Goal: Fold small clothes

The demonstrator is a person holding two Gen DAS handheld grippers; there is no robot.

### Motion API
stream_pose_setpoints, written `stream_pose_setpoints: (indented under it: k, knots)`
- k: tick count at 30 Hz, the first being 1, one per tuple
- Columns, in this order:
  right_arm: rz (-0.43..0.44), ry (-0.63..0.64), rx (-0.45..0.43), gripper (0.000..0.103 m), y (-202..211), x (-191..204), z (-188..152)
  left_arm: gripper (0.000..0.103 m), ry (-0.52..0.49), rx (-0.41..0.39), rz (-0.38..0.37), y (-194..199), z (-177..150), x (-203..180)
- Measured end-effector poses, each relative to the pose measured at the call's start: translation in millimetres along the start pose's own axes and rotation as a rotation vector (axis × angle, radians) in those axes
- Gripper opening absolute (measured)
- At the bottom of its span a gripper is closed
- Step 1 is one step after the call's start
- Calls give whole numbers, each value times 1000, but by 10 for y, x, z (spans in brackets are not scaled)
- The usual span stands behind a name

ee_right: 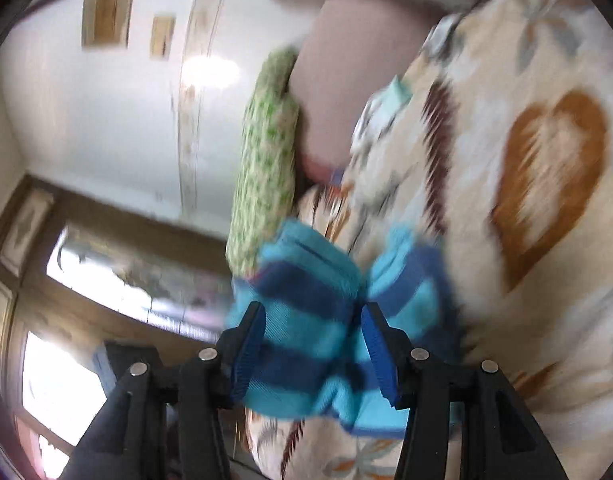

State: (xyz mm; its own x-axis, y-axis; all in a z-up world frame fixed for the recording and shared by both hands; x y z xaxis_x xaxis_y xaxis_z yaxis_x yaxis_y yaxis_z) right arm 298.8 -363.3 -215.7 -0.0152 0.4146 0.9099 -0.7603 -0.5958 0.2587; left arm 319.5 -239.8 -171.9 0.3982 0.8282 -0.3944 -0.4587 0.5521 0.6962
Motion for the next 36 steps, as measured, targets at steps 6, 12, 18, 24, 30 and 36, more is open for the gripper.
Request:
stream_pose_setpoints:
  k: [6,12,18,24,30,36]
  knots:
    - [-64,-53,-79,53,462,-290,319,28,-70,83,85,-715,-333,-305]
    - [-84,-17,-71,53,496,-241,418,66,-22,57,-101,-471,-281,-506]
    - [-54,37,-52,53,470,-136,370,75,-76,-55,-13,140,-43,-277]
    - [129,19,7,53,174,166,226,75,-3,-38,202,192,-154,454]
    - [188,34,107,53,-271,366,-70,75,-74,24,302,-61,-437,548]
    - [-153,67,211,54,-490,-197,-373,76,-94,104,209,-266,-720,415]
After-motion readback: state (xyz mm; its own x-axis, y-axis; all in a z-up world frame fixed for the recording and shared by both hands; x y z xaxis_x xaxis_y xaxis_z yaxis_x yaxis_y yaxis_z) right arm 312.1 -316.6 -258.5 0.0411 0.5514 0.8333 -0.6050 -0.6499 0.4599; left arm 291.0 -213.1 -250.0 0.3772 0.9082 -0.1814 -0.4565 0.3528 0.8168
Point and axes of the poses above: each gripper's, at about its wrist camera, not at the fingertips, and y roughly against the way its jaws point, x to its left, z to its top, the point moved 9 cm from there along -y, roughly the way its jaws point, and after that the axes turned 2 degrees about y, right-handed, at the moved point
